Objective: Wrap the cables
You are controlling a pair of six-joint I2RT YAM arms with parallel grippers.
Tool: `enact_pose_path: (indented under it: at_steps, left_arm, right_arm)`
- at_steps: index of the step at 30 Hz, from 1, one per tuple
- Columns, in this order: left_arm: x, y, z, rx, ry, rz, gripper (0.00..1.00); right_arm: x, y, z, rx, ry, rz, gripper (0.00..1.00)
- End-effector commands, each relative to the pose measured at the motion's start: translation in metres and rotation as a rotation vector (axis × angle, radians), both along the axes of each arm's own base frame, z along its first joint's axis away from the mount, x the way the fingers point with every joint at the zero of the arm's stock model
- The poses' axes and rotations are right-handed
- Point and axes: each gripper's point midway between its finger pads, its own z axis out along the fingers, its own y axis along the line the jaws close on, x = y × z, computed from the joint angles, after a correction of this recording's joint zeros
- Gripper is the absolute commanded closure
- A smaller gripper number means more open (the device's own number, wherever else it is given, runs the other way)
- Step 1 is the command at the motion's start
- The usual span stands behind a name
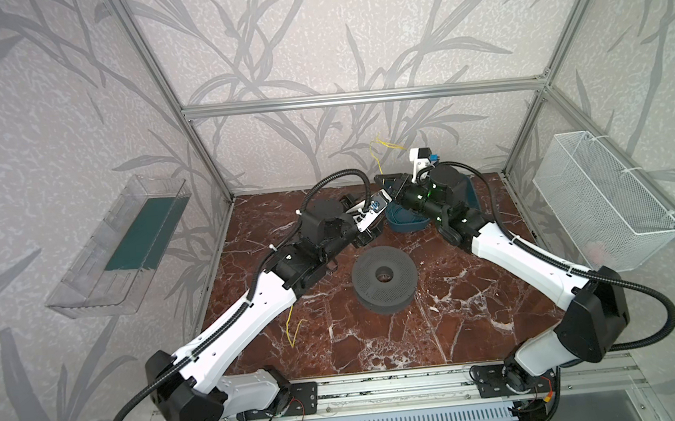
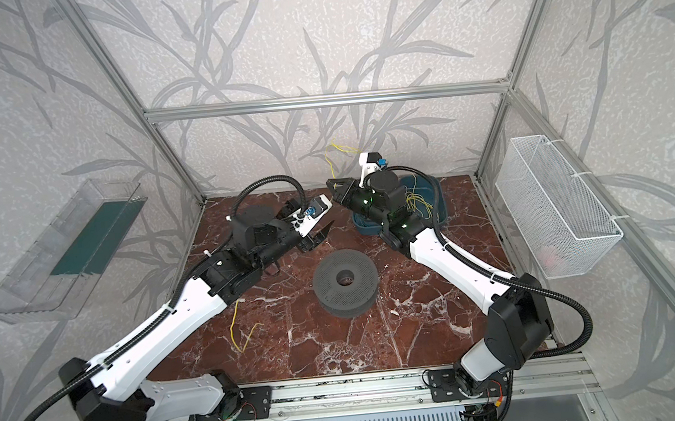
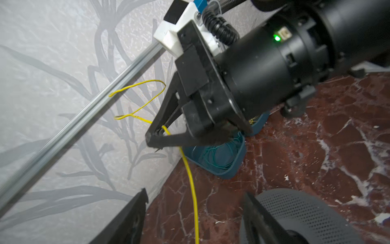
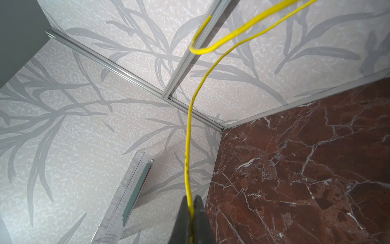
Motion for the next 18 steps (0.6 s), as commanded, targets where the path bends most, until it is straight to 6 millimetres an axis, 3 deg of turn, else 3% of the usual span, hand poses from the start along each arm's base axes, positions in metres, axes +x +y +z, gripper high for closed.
enact_pose_path:
  at_steps: [1,5,9,12,14,18]
  left_arm:
    - [0.007,-0.011,0.031,-0.062,-0.095,-0.022,0.38]
    - [0.014,-0.014,0.017,-0.047,-0.076,-0.008,0.55]
    - [0.017,-0.013,0.009,-0.05,-0.072,0.011,0.83]
    - [0.015,-0.011,0.003,-0.044,-0.066,0.011,0.93]
    - [0.011,-0.011,-0.003,-0.04,-0.048,0.0,0.86]
    - [0.003,-0.013,-0.014,-0.038,0.009,-0.036,0.59]
  right_arm:
    - [-0.012,0.0,0.018,0.03,-0.063,0.007,1.0]
    - [-0.019,-0.001,0.016,0.041,-0.061,0.015,1.0]
    - [-0.023,-0.006,0.014,0.042,-0.062,0.004,1.0]
    - [-0.026,-0.009,0.014,0.046,-0.062,0.0,1.0]
    - [-0.026,-0.011,0.016,0.046,-0.069,-0.005,1.0]
    - [-0.025,-0.012,0.02,0.044,-0.076,-0.016,1.0]
